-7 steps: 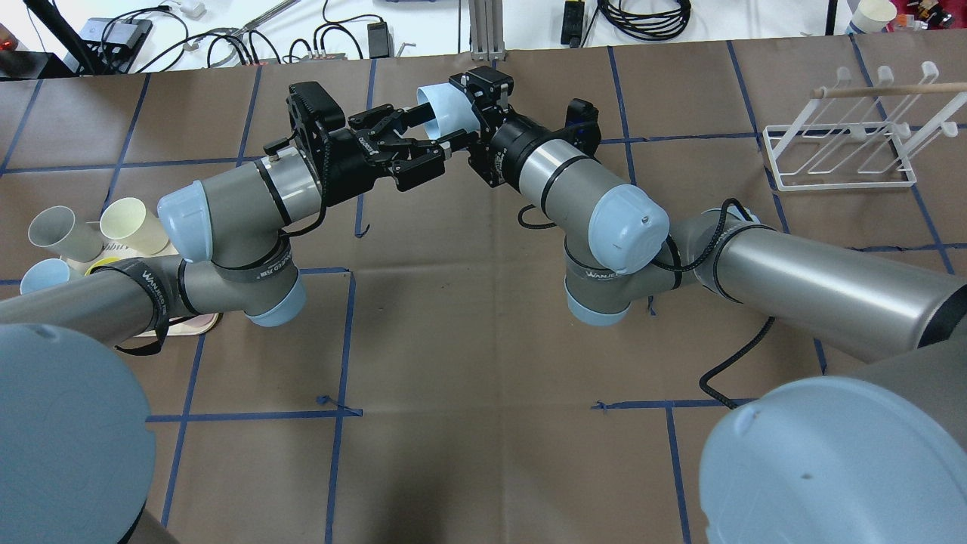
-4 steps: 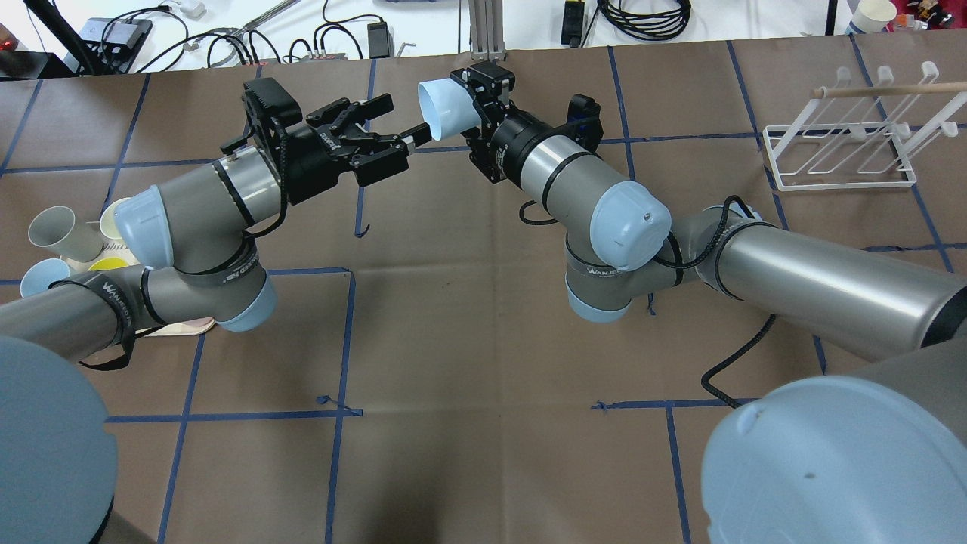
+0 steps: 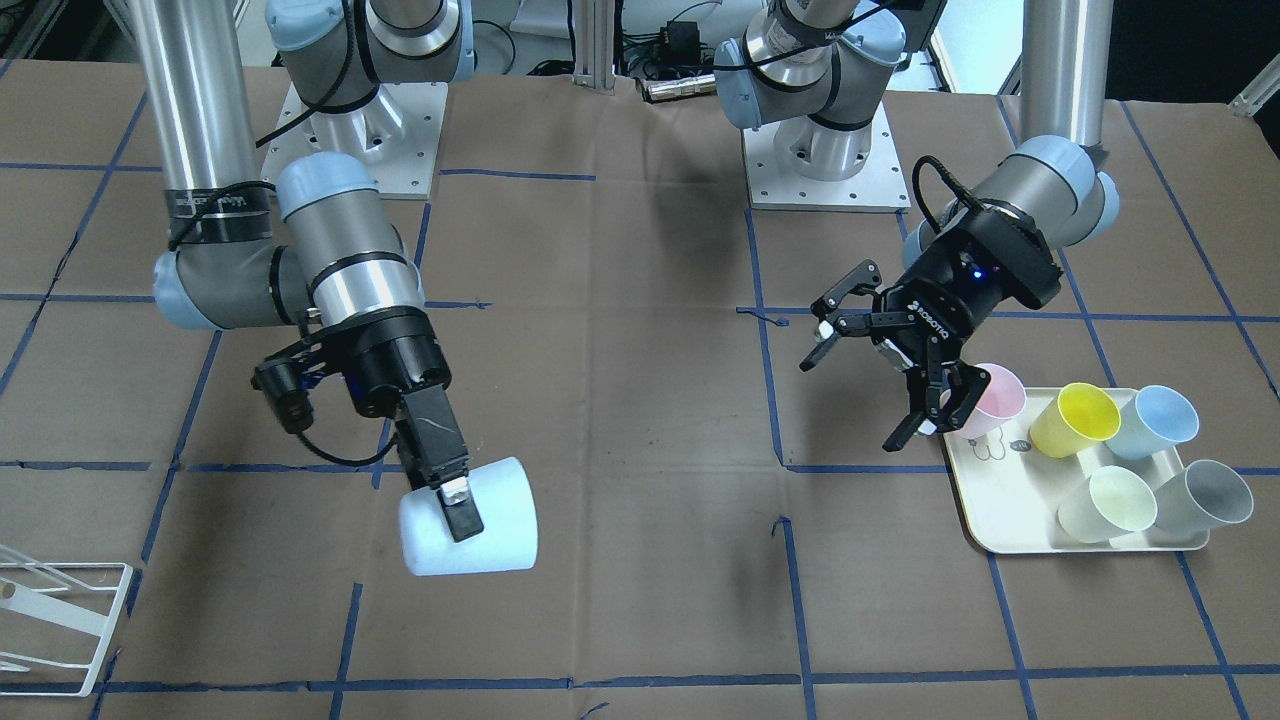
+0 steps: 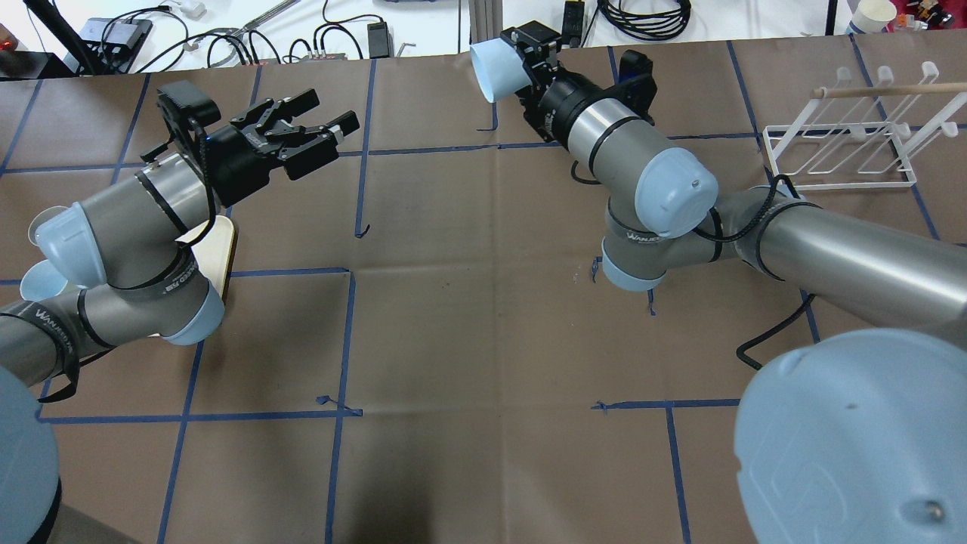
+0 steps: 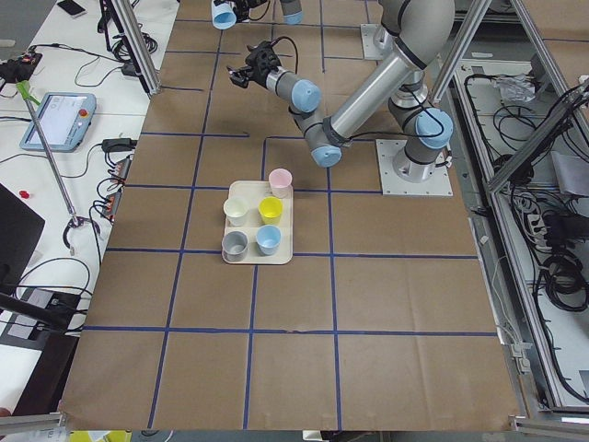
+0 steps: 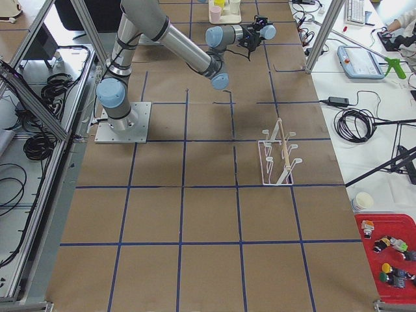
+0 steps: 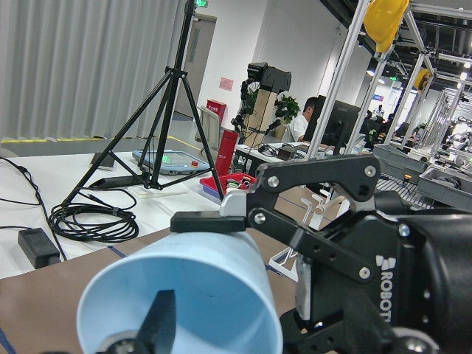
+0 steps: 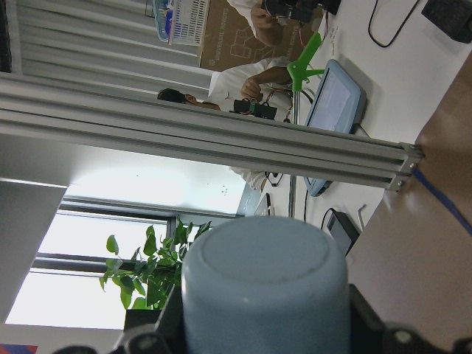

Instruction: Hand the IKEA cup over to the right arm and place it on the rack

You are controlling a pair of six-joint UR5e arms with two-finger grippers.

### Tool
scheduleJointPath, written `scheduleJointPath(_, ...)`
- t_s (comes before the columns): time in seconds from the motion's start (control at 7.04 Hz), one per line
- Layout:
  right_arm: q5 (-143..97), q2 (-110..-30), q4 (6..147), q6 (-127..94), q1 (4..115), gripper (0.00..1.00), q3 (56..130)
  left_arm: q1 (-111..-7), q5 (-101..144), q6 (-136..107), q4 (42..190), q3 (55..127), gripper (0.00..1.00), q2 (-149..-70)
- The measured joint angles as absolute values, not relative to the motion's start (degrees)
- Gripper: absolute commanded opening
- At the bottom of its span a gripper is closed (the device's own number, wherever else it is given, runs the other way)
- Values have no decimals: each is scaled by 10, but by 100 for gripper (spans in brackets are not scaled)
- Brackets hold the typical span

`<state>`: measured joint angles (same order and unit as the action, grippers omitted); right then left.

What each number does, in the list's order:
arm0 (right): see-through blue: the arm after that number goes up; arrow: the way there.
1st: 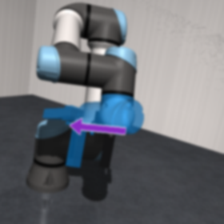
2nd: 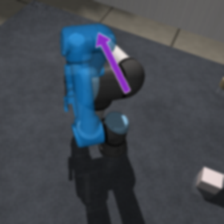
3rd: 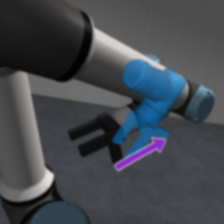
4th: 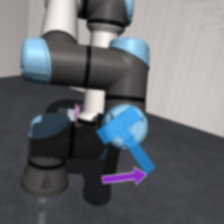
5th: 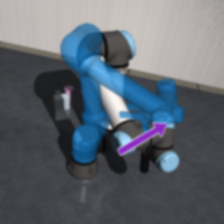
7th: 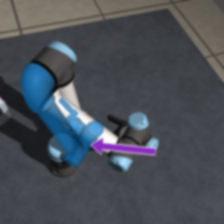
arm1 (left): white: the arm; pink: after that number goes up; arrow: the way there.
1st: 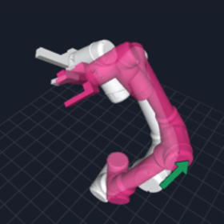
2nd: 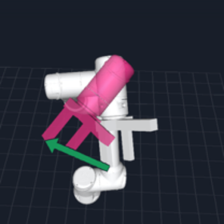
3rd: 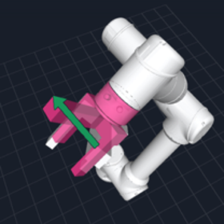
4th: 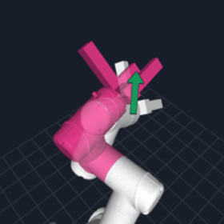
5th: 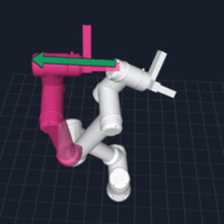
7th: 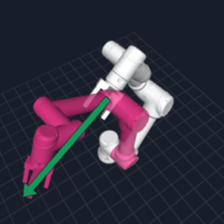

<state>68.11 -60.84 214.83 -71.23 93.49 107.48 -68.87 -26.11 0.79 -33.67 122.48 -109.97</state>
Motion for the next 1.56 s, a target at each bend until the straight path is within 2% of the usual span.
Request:
scheduleJointPath(0.43, 638, -611, 2148, -412, 849, 38, 1081, -676, -324, 7, -192, 1184, 99, -1068)
scheduleJointPath(0.85, 634, -612, 2148, -69, 750, 37, 1082, -720, -462, 7, 45, 1087, 99, -1038)
scheduleJointPath(1.28, 633, -611, 2148, 64, 657, 36, 1072, -801, -662, 7, 371, 958, 99, -1013)
scheduleJointPath(1.56, 632, -593, 2149, 83, 610, 36, 1043, -829, -755, -1, 553, 916, 99, -1006)
